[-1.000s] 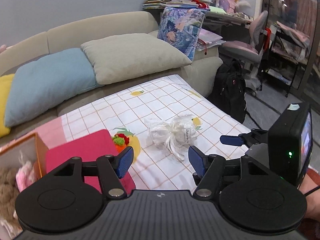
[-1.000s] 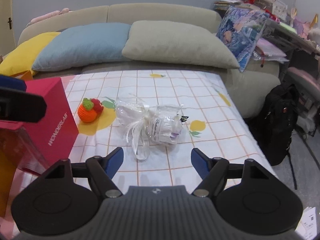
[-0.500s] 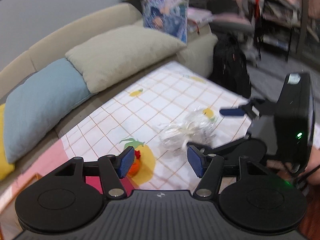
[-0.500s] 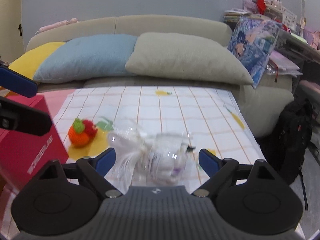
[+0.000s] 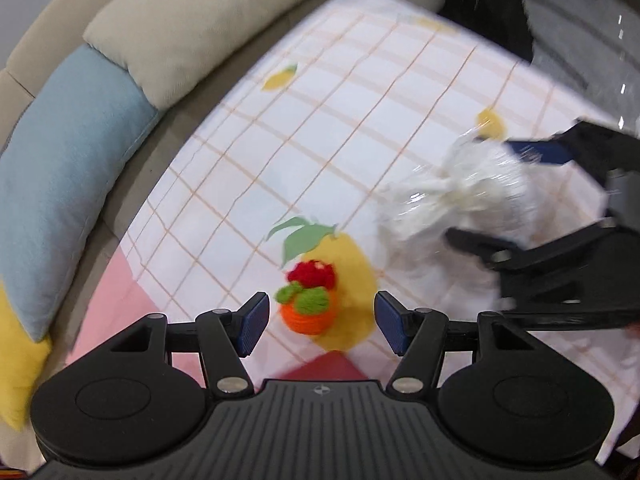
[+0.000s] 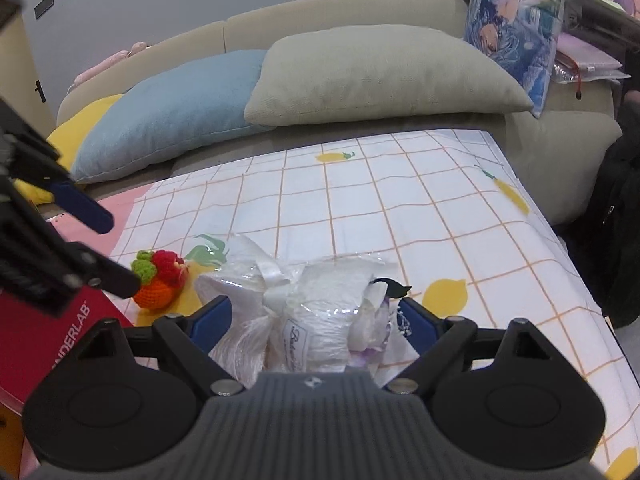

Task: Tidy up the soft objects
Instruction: 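Grasp the clear plastic bag with the right tool while the left tool grasps the orange knitted fruit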

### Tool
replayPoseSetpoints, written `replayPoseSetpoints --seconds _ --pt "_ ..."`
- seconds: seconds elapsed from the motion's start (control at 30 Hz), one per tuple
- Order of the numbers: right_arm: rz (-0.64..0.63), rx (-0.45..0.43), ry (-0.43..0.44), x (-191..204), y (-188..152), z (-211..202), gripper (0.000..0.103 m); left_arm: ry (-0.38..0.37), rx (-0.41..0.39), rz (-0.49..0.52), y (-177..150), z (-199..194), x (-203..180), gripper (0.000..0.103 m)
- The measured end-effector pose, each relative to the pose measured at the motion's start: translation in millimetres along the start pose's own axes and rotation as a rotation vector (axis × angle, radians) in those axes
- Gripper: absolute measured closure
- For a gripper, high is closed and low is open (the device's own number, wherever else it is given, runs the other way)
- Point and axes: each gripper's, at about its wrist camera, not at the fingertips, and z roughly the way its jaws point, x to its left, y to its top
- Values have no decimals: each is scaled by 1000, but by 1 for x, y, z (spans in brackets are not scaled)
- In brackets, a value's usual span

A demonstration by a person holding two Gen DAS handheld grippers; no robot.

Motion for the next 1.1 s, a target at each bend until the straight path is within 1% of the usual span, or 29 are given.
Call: replayPoseSetpoints --seconds 0.07,0.1,0.13,0.2,0.27,0.37,0.43,0.47,0.5,0.53,0.67,0.73,0.83,0.93,1.0,1.1 --pt "-5 11 -5 0 0 2 30 20 62 32 6 13 0 31" --pt "-9 15 -10 1 0 3 33 26 89 44 9 20 0 31" --pt "-10 21 -13 0 0 4 40 27 115 55 11 27 0 31" --pt "-10 31 -10 -1 0 4 44 31 159 77 13 37 -3 31" --pt "-18 29 -11 0 0 4 49 51 179 91 16 43 -5 32" --pt "-39 35 -8 3 -1 3 53 49 200 74 18 48 -6 40" --pt "-52 34 -3 4 -2 3 55 48 220 65 17 53 -7 52" --pt "-57 34 -5 4 -2 2 56 53 222 64 17 54 -8 53" --pt "-60 33 -6 5 -2 2 56 56 214 59 16 53 -9 58" --pt "-59 32 -6 5 -1 1 57 59 199 50 14 51 -9 60" --pt "-47 20 -11 2 0 -3 57 79 113 41 11 37 -10 61" --pt "-38 13 -17 0 0 -6 57 77 58 15 10 23 -10 63" --pt "-30 8 -39 -3 0 -9 57 58 -30 -29 7 -4 -13 65" --pt "-56 3 -70 -1 -2 -16 57 26 -114 -65 1 -33 -21 65" --pt "-77 -8 -97 1 -5 -25 57 1 -184 -85 -7 -54 -28 65" --pt "-42 4 -112 -5 -8 -38 57 -56 -281 -132 -25 -85 -40 65"
